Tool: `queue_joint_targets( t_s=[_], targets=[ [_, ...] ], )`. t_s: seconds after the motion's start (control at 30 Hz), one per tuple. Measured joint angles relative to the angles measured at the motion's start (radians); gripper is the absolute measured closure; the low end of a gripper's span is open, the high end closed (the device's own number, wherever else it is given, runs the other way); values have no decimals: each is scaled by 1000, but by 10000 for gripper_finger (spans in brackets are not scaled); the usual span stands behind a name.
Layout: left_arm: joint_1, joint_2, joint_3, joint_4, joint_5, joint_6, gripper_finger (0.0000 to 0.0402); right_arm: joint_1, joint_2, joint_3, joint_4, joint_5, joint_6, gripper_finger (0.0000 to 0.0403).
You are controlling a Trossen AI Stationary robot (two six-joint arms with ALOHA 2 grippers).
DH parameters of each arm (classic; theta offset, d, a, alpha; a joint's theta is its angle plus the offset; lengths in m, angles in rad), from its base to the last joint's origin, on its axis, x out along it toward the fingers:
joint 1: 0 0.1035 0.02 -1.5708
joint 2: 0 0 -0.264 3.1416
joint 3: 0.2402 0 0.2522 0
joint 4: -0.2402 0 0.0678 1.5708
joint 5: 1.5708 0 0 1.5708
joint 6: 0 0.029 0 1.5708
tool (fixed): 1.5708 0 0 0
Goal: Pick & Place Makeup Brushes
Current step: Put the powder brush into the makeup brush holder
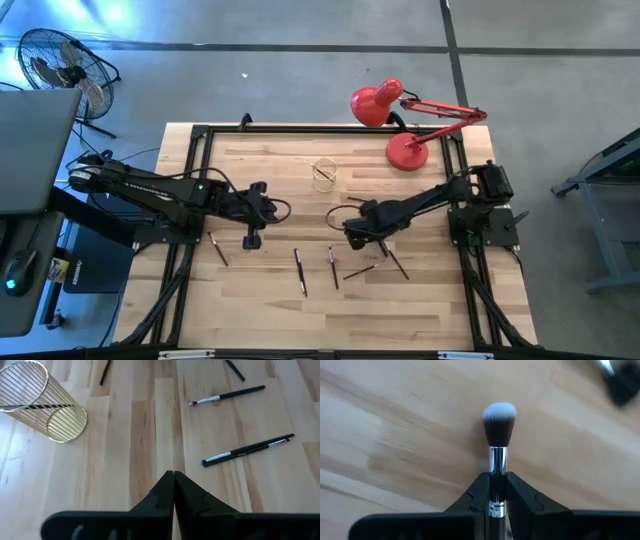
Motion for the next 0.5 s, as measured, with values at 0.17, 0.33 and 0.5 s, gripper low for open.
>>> queue_joint_targets(
  t_s=[0.17, 0.33, 0.5],
  targets=[
    [0, 0, 0, 7, -69, -68, 399, -7, -80, 46, 94, 178, -198, 370],
    [0, 0, 0, 5, -111, -124, 399, -64, -204, -32, 301, 259, -427, 370],
    [0, 0, 0, 11, -148, -153, 399, -152, -360, -238, 760, 150, -705, 370]
  ],
)
